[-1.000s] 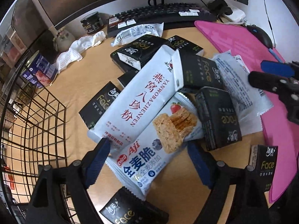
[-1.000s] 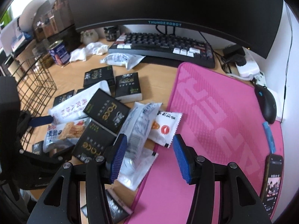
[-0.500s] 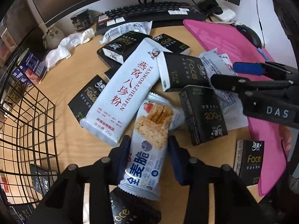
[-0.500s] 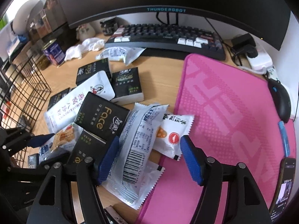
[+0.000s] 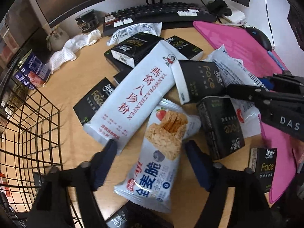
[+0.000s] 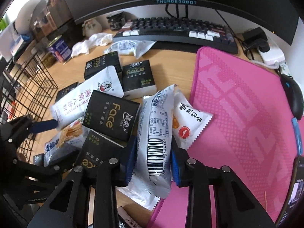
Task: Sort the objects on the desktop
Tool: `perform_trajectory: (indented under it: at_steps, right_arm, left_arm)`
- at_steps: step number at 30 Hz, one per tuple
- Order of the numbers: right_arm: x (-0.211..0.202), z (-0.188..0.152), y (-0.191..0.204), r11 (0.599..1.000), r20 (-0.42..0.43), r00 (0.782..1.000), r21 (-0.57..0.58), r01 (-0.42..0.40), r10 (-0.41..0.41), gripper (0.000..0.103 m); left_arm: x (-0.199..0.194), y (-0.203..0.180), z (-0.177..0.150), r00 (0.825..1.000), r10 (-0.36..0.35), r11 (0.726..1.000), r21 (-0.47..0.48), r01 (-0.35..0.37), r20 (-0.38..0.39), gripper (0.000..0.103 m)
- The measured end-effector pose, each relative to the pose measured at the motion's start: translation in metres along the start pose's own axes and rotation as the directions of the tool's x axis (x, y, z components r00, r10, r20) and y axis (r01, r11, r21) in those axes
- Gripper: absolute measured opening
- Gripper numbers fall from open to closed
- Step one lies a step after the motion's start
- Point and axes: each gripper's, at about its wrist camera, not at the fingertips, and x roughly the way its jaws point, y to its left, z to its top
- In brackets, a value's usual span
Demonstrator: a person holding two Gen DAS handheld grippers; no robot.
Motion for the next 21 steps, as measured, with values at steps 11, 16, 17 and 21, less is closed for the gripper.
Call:
perform_trajectory:
  at_steps: [11, 16, 17, 21]
  right_arm:
    - [-0.022, -0.001, 0.001, 1.000, 0.041, 0.999, -0.007, 0.025, -0.025, 0.027]
    - [-0.039, -0.005, 0.008, 1.000, 0.067, 0.998, -0.018, 0.017, -0.016, 0.027]
    - [-0.043, -0.006, 0.010, 1.000, 0.072, 0.997, -0.019, 0.016, -0.014, 0.027]
    - [-0.053, -0.010, 0.013, 1.000, 0.090, 0.996, -0.019, 0.013, -0.011, 0.027]
  left_arm:
    - [-0.020, -0.003, -0.002, 1.000, 0.011, 1.000, 0.012, -0.011, 0.011, 0.038]
    - [-0.036, -0.003, -0.007, 0.999, 0.014, 1.000, 0.011, -0.014, 0.032, 0.038]
    - [-0.039, -0.003, -0.008, 0.999, 0.013, 1.000, 0.012, -0.014, 0.037, 0.037]
    - [-0.050, -0.005, -0.013, 0.998, 0.026, 1.000, 0.016, -0.027, 0.060, 0.037]
